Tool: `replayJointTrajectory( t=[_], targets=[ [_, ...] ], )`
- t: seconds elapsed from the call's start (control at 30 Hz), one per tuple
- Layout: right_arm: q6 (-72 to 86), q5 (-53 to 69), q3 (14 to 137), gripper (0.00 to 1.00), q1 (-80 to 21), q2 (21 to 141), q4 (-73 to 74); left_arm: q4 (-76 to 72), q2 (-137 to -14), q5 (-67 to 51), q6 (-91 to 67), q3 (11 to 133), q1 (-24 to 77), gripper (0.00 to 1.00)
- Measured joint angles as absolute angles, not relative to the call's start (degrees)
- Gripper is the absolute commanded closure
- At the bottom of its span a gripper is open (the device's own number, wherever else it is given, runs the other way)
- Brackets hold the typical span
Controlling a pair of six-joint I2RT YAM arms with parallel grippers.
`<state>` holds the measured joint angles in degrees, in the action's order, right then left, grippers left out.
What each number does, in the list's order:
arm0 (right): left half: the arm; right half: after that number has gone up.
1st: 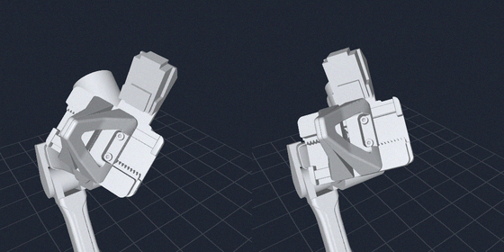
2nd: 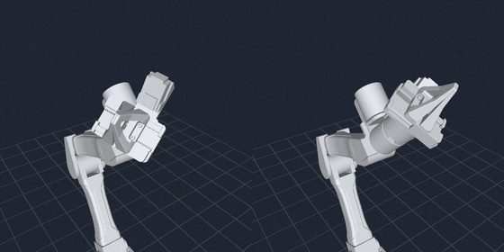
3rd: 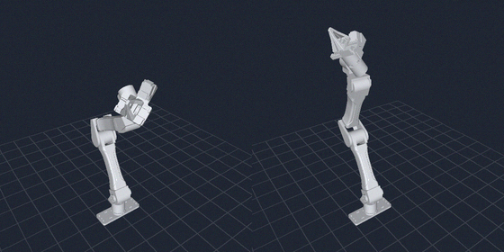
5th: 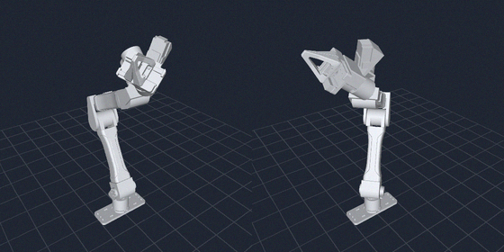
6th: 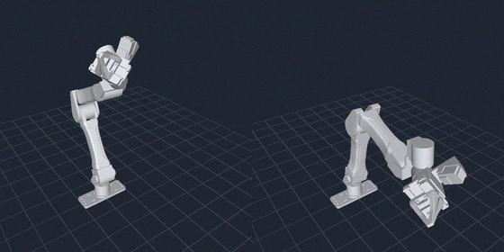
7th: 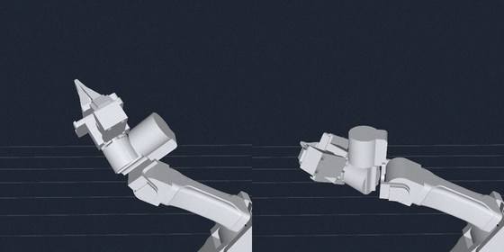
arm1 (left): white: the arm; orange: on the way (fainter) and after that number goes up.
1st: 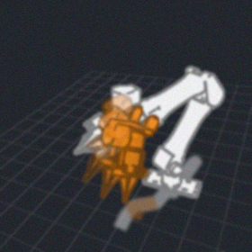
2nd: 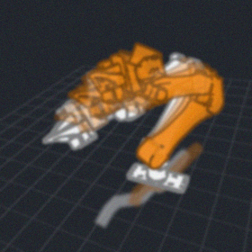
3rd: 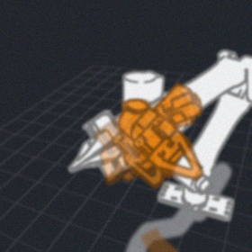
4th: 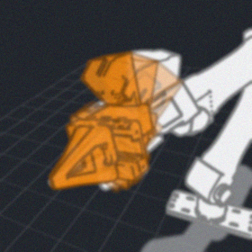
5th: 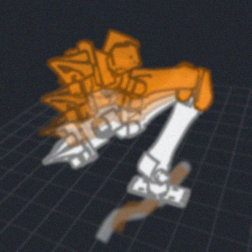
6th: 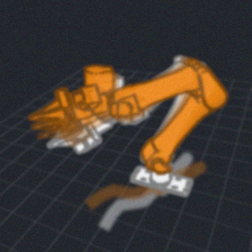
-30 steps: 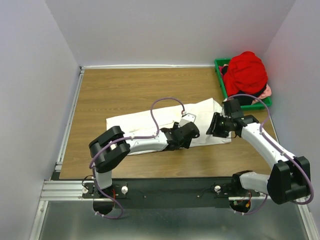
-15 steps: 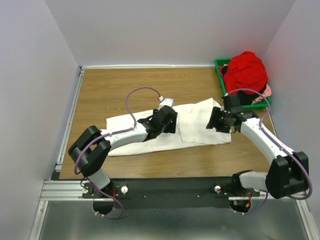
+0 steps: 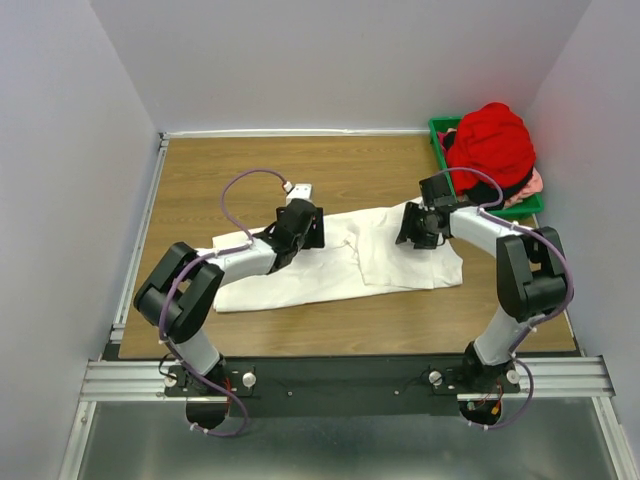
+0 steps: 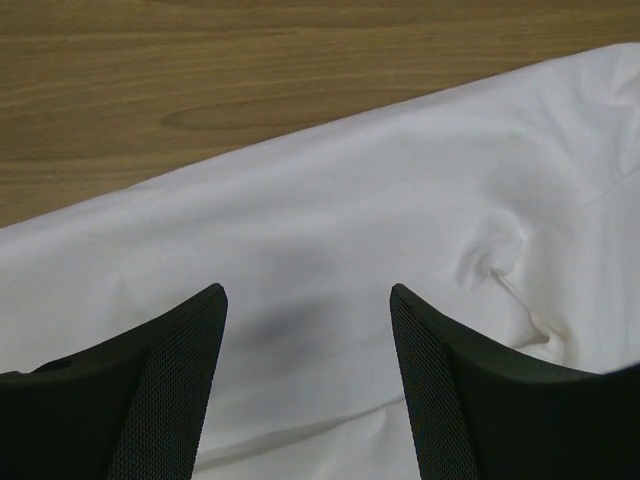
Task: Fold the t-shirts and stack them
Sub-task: Fold the tshirt
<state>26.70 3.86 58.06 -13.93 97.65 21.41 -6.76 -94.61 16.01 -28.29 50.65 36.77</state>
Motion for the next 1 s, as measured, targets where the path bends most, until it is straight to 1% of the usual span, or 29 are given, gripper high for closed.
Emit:
replayJointTrajectory(
  t=[0.13, 0.27, 0.43, 0.47, 0.5, 0.67, 0.8, 1.0],
  targets=[
    [26.0, 1.8, 62.0, 0.38, -13.9, 101.8, 20.6, -8.4, -95.2, 15.7, -28.9, 45.9, 36.1, 0.26],
    [24.9, -0.7, 68.4, 0.38, -14.1, 107.0, 20.2, -11.3, -94.6, 15.7, -30.2, 42.3, 36.1, 0.26],
    [23.4, -2.1, 79.5, 0.37, -14.0, 115.5, 19.7, -14.9, -90.8, 14.5, -33.6, 37.1, 36.4, 0.26],
    [23.0, -2.3, 82.4, 0.34, -13.9, 117.6, 19.5, -14.9, -89.4, 14.3, -34.4, 35.8, 36.6, 0.26],
    [22.4, -2.4, 86.9, 0.34, -13.6, 120.6, 19.6, -14.9, -87.5, 14.0, -35.5, 33.9, 37.2, 0.26],
    [19.9, -2.8, 99.9, 0.29, -12.7, 128.4, 21.1, -12.3, -81.2, 11.8, -38.2, 30.5, 39.7, 0.26],
    [18.7, -1.2, 105.2, 0.27, -12.0, 130.6, 22.1, -10.4, -76.2, 10.4, -39.6, 29.6, 41.5, 0.26],
    [17.8, 3.0, 104.6, 0.25, -11.9, 127.4, 22.6, -7.3, -70.5, 12.1, -39.9, 29.5, 41.6, 0.24]
  ],
)
